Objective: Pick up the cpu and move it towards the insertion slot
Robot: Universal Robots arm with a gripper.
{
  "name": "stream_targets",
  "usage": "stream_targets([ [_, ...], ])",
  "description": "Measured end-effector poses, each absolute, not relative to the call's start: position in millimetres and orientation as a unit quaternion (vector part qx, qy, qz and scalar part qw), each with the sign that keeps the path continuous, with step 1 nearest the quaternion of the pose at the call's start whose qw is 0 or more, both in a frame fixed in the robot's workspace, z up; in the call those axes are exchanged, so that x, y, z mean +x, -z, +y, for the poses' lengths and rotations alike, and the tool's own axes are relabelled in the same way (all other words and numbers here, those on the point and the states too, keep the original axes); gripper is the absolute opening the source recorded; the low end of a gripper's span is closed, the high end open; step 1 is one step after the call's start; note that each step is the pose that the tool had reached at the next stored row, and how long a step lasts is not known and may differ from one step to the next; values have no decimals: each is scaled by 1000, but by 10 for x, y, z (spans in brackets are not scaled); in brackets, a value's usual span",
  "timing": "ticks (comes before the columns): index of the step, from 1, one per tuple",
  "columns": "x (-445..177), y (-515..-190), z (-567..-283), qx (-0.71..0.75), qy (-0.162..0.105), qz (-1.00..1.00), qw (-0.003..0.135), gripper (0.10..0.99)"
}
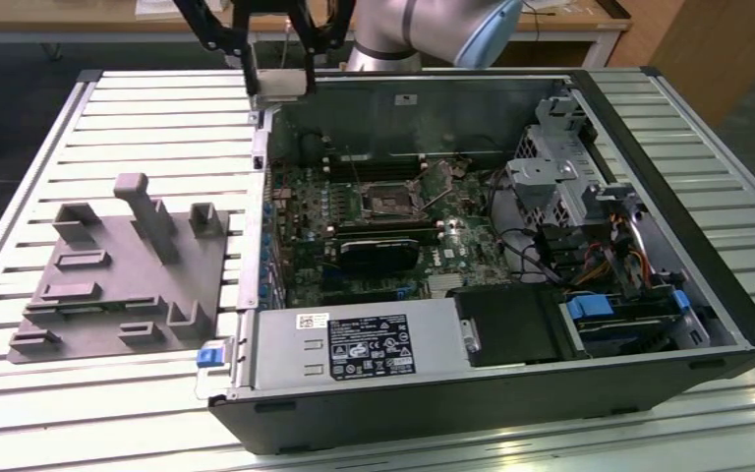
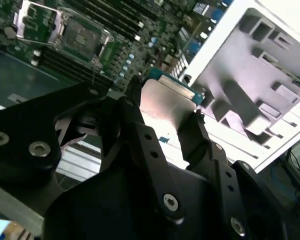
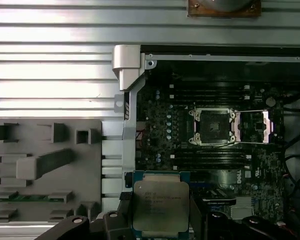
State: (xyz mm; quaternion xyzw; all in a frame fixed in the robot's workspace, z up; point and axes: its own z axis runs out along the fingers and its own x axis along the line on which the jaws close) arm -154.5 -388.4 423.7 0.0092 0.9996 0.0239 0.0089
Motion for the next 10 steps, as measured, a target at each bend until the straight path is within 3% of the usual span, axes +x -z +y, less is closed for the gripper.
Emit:
stream_targets([
  [10,-1296,-4128,-3795,9,-24,1000,9,541],
])
